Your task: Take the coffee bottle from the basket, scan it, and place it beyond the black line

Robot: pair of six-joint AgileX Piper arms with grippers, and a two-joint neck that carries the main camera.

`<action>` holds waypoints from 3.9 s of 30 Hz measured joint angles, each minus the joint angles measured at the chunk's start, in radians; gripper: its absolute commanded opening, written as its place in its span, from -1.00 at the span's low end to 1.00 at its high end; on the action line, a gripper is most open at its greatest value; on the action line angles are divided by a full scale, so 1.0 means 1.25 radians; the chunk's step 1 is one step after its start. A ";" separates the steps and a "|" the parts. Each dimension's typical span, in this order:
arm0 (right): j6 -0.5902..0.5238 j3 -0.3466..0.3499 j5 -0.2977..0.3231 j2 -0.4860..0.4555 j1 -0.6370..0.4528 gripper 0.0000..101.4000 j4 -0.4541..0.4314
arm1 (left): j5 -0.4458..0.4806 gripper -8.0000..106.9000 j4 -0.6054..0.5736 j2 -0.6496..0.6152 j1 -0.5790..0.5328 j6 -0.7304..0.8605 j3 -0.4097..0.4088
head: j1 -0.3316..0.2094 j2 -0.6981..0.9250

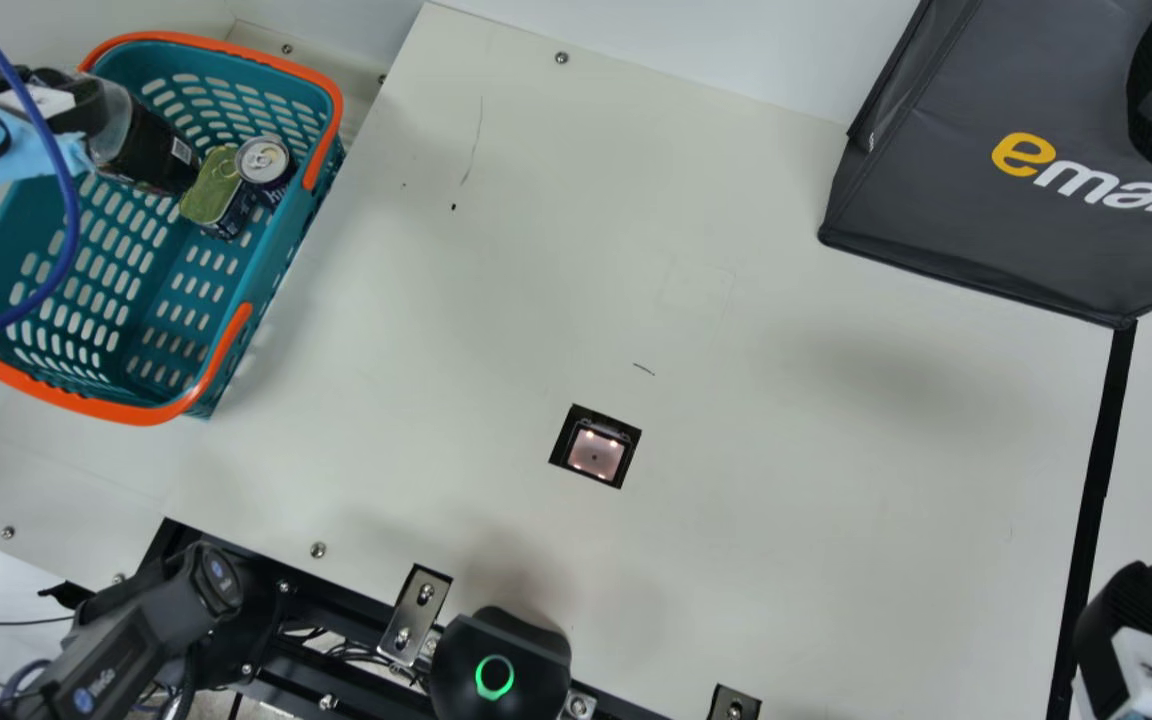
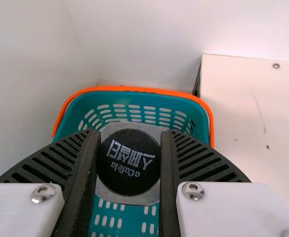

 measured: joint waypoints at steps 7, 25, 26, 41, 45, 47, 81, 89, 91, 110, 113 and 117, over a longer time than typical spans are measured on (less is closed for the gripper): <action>0.000 0.000 0.000 0.000 0.000 0.79 0.000 | 0.036 -0.68 -0.008 -0.031 -0.020 0.009 -0.006 | -0.001 0.000; 0.000 0.000 0.000 0.000 0.000 0.79 0.000 | 0.034 -0.68 0.051 -0.103 -0.214 -0.071 0.006 | -0.001 0.000; 0.000 0.000 0.000 0.000 0.000 0.79 0.000 | 0.032 -0.68 0.060 -0.107 -0.229 -0.079 0.006 | 0.000 0.000; 0.000 0.000 0.001 0.000 0.000 0.79 0.001 | -0.026 -0.68 0.168 -0.130 -0.471 -0.231 0.016 | -0.001 0.000; 0.000 0.000 0.001 0.000 0.000 0.79 0.001 | -0.044 -0.68 0.205 -0.130 -0.541 -0.278 0.020 | 0.000 0.000; 0.000 0.000 0.001 0.000 0.000 0.79 0.001 | -0.052 -0.68 0.224 -0.130 -0.577 -0.303 0.021 | 0.000 0.000; 0.000 0.000 0.000 0.000 0.000 0.79 0.001 | -0.177 -0.68 0.458 -0.049 -1.027 -0.643 0.045 | -0.001 0.000; 0.000 0.000 -0.001 0.000 0.000 0.79 0.001 | -0.189 -0.68 0.472 -0.024 -1.063 -0.694 0.061 | -0.001 0.000; 0.000 0.000 -0.001 0.000 0.000 0.79 0.001 | -0.196 -0.68 0.474 -0.019 -1.068 -0.707 0.064 | 0.000 0.000; 0.000 0.000 -0.001 0.000 0.000 0.79 0.001 | -0.273 -0.68 0.524 0.053 -1.111 -0.815 0.099 | 0.000 0.000; 0.000 0.000 -0.001 0.000 0.000 0.79 0.001 | -0.284 -0.68 0.527 0.064 -1.111 -0.828 0.099 | -0.001 0.000; 0.000 0.000 -0.001 0.000 0.000 0.79 0.001 | -0.291 -0.68 0.532 0.076 -1.113 -0.846 0.101 | -0.001 0.000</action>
